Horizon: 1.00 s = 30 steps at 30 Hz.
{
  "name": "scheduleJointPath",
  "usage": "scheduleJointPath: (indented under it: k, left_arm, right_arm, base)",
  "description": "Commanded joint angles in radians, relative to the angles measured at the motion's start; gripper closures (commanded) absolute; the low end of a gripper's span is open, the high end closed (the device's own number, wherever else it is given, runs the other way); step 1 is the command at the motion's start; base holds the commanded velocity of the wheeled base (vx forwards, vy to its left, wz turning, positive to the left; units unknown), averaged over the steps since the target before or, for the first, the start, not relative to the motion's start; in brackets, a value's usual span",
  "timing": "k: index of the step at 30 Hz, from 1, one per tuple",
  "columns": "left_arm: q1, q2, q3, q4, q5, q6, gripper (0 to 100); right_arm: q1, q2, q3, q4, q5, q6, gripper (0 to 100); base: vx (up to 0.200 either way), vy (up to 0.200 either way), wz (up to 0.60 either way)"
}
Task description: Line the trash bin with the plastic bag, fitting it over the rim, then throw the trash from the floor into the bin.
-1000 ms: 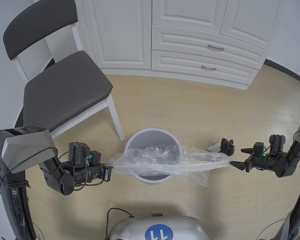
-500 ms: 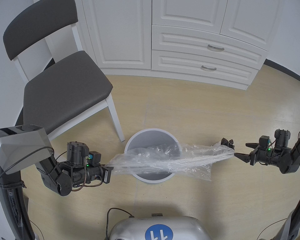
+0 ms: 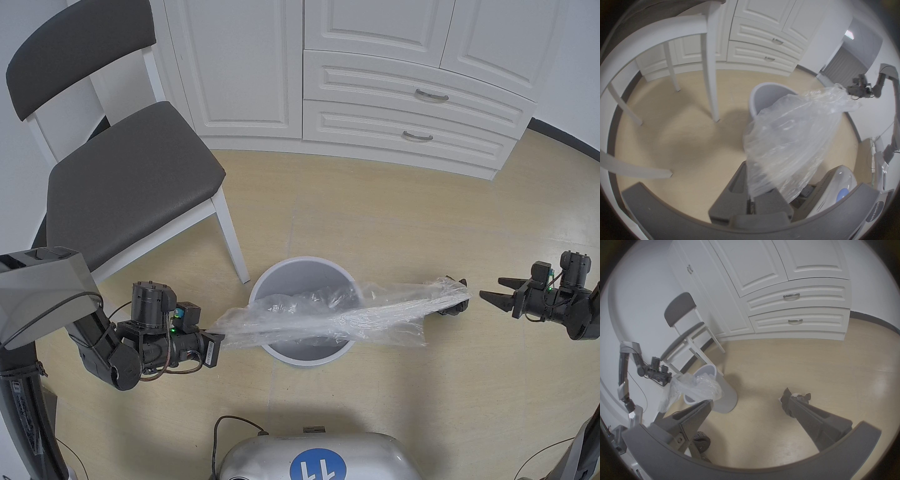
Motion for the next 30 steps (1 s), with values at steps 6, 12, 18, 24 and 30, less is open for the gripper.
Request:
scheduleJointPath:
  k: [6,12,18,24,30]
  left_arm:
    - [0.008,0.002,-0.017,0.028,-0.001,0.000,100]
    - [0.001,-0.010,-0.006,0.028,-0.001,0.000,100]
    - [-0.019,-0.050,0.010,0.059,0.004,-0.001,100]
    - [-0.067,-0.191,0.023,0.218,0.005,-0.003,100]
    - [-0.105,-0.259,0.026,0.312,0.007,-0.004,100]
  right_arm:
    - [-0.058,-0.008,-0.018,-0.005,0.108,0.080,0]
    - [0.008,-0.026,-0.009,-0.003,0.100,0.095,0]
    - [0.198,-0.066,0.039,0.000,-0.161,0.098,0]
    - [0.373,-0.103,0.077,-0.003,-0.441,0.091,0]
    - [0.522,-0.166,0.146,-0.008,-0.538,0.080,0]
  base:
    - [0.000,0.000,0.00]
    - [0.000,0.000,0.00]
    - [0.000,0.000,0.00]
    - [0.000,0.000,0.00]
    - [0.000,0.000,0.00]
